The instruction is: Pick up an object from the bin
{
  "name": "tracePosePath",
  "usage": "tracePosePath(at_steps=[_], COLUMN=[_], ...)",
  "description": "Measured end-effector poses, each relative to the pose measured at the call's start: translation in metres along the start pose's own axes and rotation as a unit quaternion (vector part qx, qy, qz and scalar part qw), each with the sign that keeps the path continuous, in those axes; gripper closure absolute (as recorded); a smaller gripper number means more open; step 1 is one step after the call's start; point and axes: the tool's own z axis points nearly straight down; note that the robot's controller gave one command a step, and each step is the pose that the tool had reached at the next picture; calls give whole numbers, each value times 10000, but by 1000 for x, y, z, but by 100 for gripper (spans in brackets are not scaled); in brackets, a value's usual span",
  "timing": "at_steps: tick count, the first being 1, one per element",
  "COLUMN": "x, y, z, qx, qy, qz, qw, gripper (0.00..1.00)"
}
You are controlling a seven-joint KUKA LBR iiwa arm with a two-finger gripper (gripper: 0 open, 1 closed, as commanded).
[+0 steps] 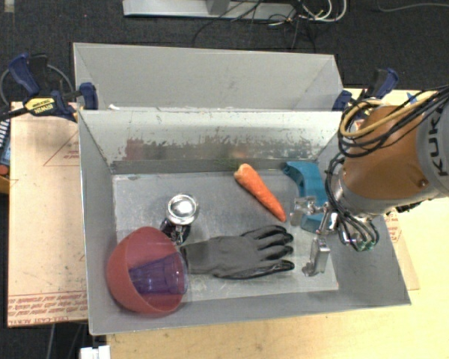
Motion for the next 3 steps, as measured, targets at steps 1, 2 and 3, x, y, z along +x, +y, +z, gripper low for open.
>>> tracePosePath(at_steps=[1, 2, 3], x=[-2, 16, 9], y=[1, 50, 37], z=[-4, 65, 10], qx=[4, -4, 9], qy=[-36, -26, -55], qz=[-17, -2247, -1702], qw=[10000, 9744, 9854], gripper=[0, 0, 0])
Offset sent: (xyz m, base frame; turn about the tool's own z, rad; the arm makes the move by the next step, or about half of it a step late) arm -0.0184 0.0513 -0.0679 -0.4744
